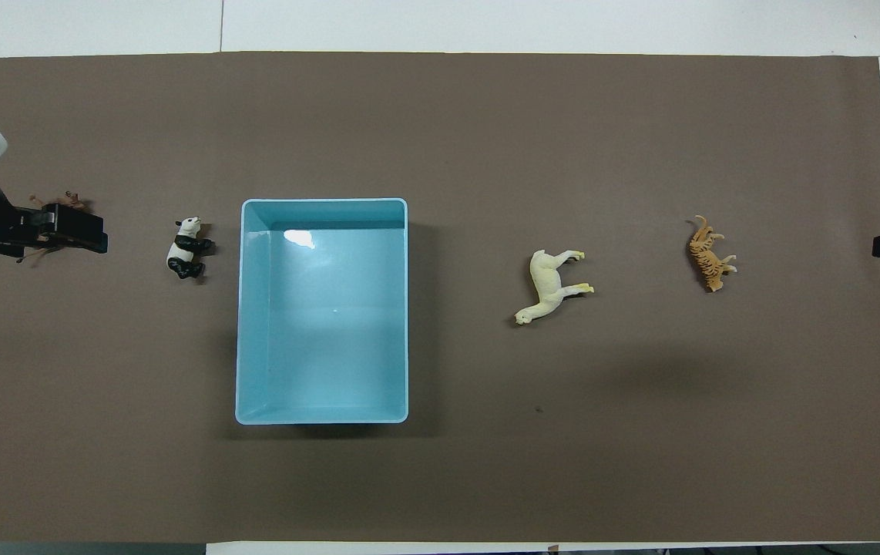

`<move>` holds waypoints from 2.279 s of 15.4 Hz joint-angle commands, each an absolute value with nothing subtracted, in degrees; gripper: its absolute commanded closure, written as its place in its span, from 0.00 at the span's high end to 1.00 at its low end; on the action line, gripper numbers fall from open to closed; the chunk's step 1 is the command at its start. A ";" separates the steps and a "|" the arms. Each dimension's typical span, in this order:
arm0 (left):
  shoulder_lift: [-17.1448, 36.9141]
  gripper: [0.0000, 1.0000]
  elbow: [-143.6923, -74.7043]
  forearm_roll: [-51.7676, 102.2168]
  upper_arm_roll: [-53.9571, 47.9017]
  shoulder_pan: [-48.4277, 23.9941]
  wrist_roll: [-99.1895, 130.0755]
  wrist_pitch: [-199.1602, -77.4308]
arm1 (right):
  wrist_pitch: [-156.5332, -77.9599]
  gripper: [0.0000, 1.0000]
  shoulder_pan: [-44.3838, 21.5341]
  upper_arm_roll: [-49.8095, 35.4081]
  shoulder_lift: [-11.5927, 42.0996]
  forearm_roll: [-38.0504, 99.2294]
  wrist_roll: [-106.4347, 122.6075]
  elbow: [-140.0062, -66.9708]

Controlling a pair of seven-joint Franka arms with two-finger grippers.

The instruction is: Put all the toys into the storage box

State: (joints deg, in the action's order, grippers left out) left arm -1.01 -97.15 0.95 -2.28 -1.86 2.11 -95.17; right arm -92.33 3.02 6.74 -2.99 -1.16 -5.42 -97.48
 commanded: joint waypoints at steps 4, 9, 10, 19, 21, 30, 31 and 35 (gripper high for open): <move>-2.20 1.00 -98.26 0.26 -2.64 -1.58 1.93 -96.06 | -91.67 1.00 3.69 6.42 -3.60 -1.14 -6.15 -97.73; -2.37 1.00 -98.70 0.26 -2.55 -1.32 2.28 -96.07 | -88.50 1.00 3.69 6.77 -4.57 -1.14 -6.07 -97.56; -2.55 1.00 -98.88 0.35 -2.46 -1.14 2.11 -95.54 | -88.77 1.00 3.43 6.77 -4.48 -1.14 -5.98 -97.21; 5.78 1.00 -109.06 0.35 -2.46 -0.61 1.58 -118.10 | -92.54 1.00 2.81 6.33 -4.13 -1.06 -0.82 -98.52; 7.99 1.00 -111.52 0.35 -2.46 -0.79 1.67 -124.16 | -93.69 1.00 2.73 6.24 -2.91 -1.05 2.01 -98.88; 9.84 1.00 -121.38 0.26 -2.46 -0.79 1.23 -133.94 | -112.12 1.00 0.09 6.24 7.73 0.53 17.39 -106.33; 10.63 1.00 -121.55 0.26 -2.55 -0.97 1.23 -134.47 | -115.80 1.00 -0.78 6.24 8.08 0.53 18.45 -108.44; 13.88 1.00 -121.29 0.26 -2.46 -2.55 0.62 -138.24 | -124.18 1.00 -3.16 6.24 10.10 0.53 20.91 -113.02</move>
State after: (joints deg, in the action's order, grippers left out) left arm 12.24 -121.03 0.94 -2.90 -2.02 1.52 -135.19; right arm -120.91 -2.68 6.19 10.50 -0.38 18.14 -110.16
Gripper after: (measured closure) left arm 0.000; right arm 0.000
